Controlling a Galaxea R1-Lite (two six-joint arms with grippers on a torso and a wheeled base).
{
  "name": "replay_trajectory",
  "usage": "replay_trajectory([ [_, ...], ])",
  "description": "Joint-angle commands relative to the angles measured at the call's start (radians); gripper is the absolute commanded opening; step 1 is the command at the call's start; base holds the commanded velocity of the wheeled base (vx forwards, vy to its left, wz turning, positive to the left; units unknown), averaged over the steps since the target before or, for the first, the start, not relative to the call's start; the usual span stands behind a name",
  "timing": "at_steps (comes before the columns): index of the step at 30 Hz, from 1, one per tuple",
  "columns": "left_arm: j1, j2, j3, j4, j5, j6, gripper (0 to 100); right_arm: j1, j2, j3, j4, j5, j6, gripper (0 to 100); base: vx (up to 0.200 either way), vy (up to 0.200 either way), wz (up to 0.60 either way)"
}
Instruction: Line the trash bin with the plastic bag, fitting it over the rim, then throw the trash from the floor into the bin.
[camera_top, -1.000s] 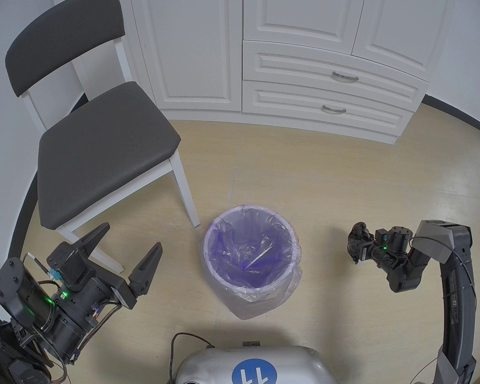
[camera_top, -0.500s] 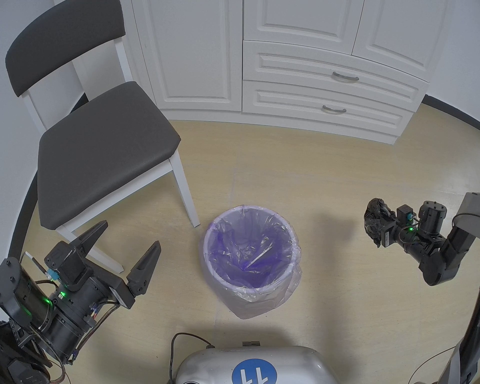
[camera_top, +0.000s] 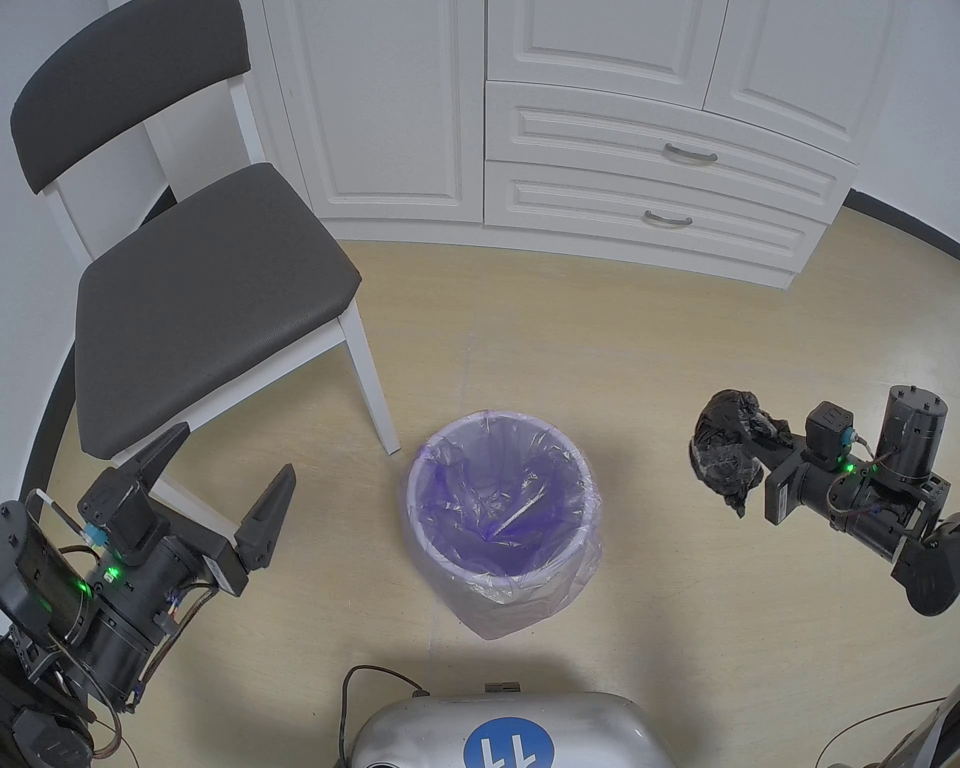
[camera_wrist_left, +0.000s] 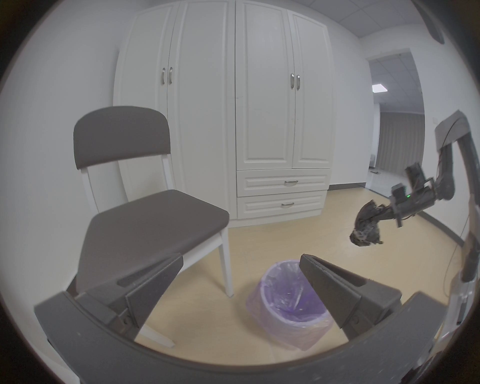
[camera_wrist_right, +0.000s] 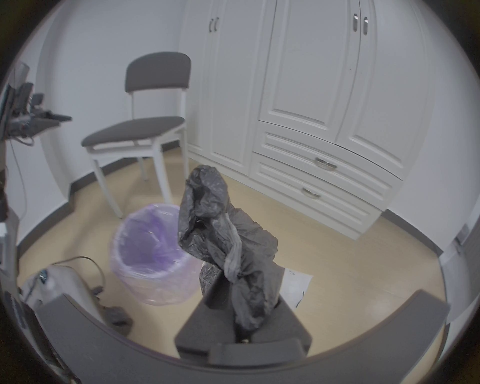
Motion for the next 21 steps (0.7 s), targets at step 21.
replay_trajectory([
  [21, 0.2, -0.109, -0.049, 0.0, -0.001, 0.227, 100, 0.558, 0.18, -0.231, 0.066, -0.203, 0.611, 0, 0.0, 0.0, 0.0],
])
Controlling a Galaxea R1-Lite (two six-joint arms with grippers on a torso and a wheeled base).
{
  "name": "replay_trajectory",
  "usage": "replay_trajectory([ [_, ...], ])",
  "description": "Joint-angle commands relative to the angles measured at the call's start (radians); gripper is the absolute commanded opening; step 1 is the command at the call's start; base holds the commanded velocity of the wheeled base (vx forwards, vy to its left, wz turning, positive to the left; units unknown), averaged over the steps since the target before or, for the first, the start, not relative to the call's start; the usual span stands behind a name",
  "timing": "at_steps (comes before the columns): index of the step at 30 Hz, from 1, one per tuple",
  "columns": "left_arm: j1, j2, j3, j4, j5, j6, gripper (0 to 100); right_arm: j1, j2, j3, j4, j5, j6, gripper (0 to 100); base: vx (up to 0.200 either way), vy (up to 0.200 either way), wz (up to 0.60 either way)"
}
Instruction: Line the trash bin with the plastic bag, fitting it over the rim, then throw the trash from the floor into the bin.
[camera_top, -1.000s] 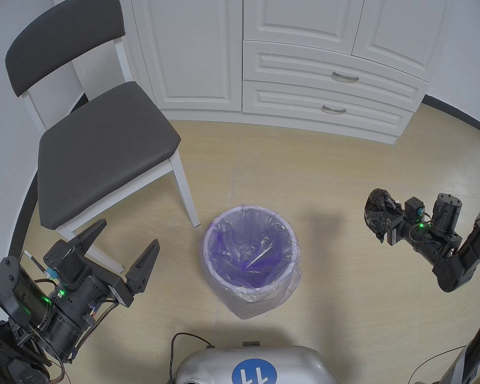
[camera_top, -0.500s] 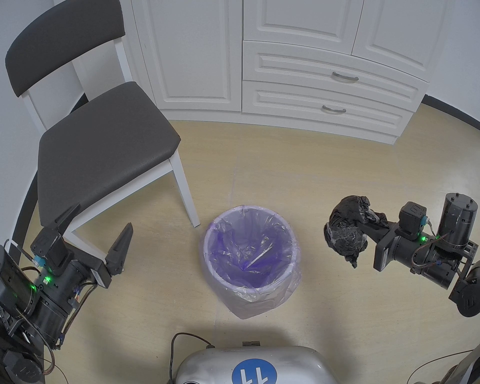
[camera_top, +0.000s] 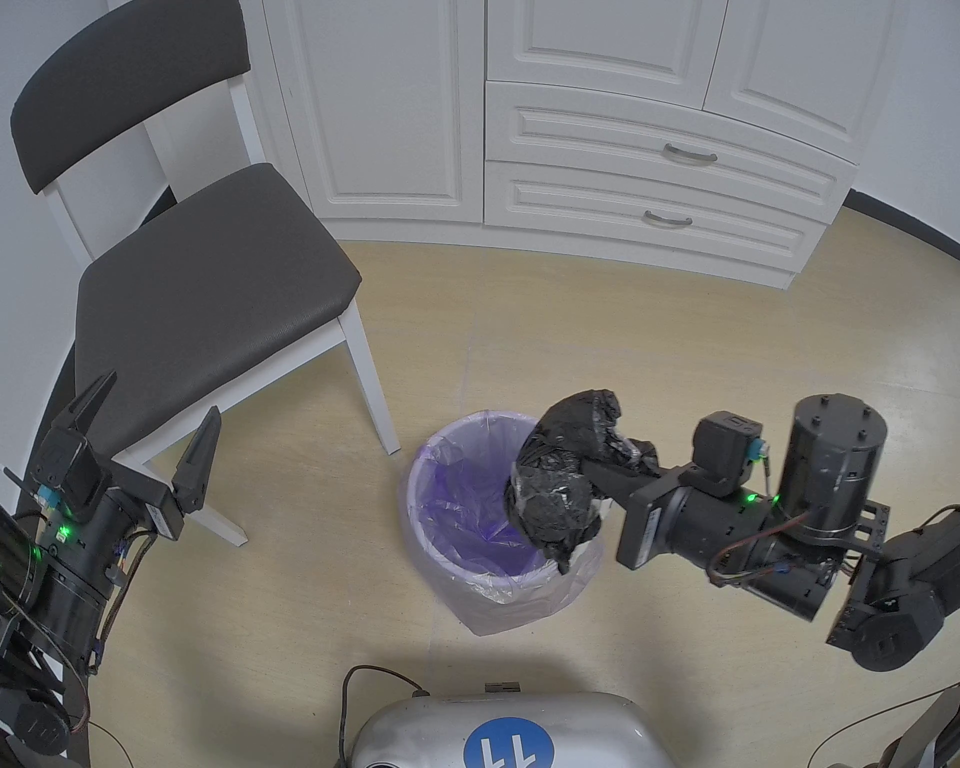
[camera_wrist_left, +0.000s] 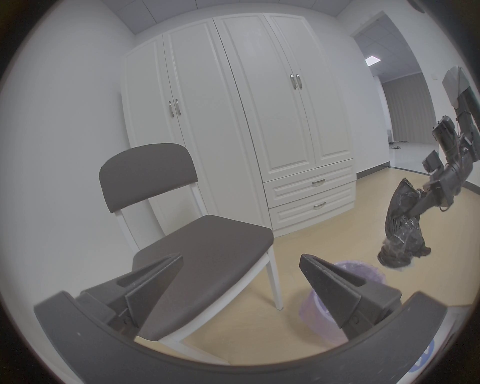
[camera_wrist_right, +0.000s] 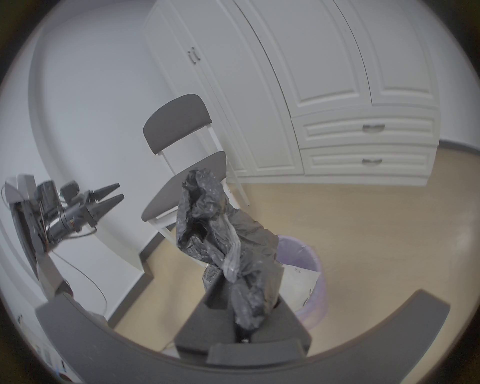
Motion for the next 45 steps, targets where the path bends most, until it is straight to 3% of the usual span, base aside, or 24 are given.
replay_trajectory([
  [1, 0.044, -0.018, -0.011, -0.001, 0.0, 0.017, 100, 0.049, 0.13, -0.076, -0.005, -0.011, 0.059, 0, 0.0, 0.0, 0.0],
  [7, 0.048, -0.028, -0.014, -0.001, -0.001, 0.02, 100, 0.062, 0.294, -0.122, -0.179, -0.011, 0.178, 0, 0.0, 0.0, 0.0],
  [15, 0.055, -0.038, -0.019, -0.001, -0.001, 0.02, 100, 0.026, 0.533, -0.171, -0.459, -0.012, 0.18, 0, 0.0, 0.0, 0.0],
  [27, 0.055, -0.06, -0.019, 0.001, -0.001, 0.026, 100, -0.076, 0.737, -0.324, -0.569, -0.009, 0.203, 0, 0.0, 0.0, 0.0],
  [45, 0.055, -0.058, -0.016, 0.001, -0.001, 0.027, 100, -0.087, 0.852, -0.389, -0.569, -0.012, 0.185, 0, 0.0, 0.0, 0.0],
])
